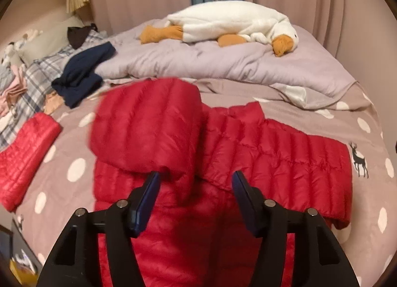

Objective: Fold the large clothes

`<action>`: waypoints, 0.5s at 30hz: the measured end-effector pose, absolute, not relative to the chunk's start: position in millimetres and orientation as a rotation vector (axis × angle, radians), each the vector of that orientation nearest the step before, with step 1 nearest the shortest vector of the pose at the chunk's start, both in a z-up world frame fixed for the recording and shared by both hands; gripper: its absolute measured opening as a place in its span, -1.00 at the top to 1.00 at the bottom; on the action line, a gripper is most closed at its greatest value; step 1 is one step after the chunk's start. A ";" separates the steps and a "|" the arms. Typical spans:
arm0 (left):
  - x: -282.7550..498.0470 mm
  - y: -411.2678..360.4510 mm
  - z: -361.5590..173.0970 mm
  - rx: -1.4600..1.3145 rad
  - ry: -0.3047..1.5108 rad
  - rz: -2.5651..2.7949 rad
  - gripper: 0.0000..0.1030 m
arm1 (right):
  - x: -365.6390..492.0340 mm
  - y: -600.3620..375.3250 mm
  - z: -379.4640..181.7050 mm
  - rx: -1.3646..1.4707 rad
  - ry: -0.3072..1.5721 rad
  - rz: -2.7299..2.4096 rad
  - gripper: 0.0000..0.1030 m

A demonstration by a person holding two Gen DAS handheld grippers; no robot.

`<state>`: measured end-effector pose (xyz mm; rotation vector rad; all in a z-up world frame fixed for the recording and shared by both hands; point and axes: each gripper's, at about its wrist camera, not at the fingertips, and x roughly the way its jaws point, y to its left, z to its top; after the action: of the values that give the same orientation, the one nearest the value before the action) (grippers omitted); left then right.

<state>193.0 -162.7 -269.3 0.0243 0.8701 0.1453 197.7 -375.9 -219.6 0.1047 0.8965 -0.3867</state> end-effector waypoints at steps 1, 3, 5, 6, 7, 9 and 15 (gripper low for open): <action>190.7 -160.3 -266.3 0.015 0.861 0.151 -0.16 | 197.9 -373.2 -219.1 0.104 0.899 -0.380 0.16; 189.0 -153.7 -261.1 -0.011 0.851 0.176 -0.16 | 199.0 -364.6 -218.2 0.092 0.902 -0.371 0.16; 188.8 -146.2 -257.9 -0.034 0.845 0.187 -0.20 | 199.7 -356.7 -217.7 0.089 0.906 -0.356 0.16; 187.8 -139.4 -256.5 -0.053 0.843 0.193 -0.26 | 200.3 -355.1 -217.9 0.091 0.908 -0.348 0.14; 187.2 -134.5 -256.5 -0.061 0.841 0.198 -0.28 | 201.2 -349.2 -218.2 0.090 0.912 -0.336 0.13; 189.0 -124.8 -258.9 -0.070 0.851 0.212 -0.28 | 202.7 -338.3 -219.2 0.080 0.919 -0.323 0.11; 185.7 -80.2 -263.1 -0.125 0.853 0.291 -0.28 | 209.4 -295.7 -223.1 0.040 0.929 -0.261 -0.01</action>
<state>185.7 -80.2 -263.1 -0.1247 0.8525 0.2910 209.4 -295.7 -223.1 0.0397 0.9293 -0.2613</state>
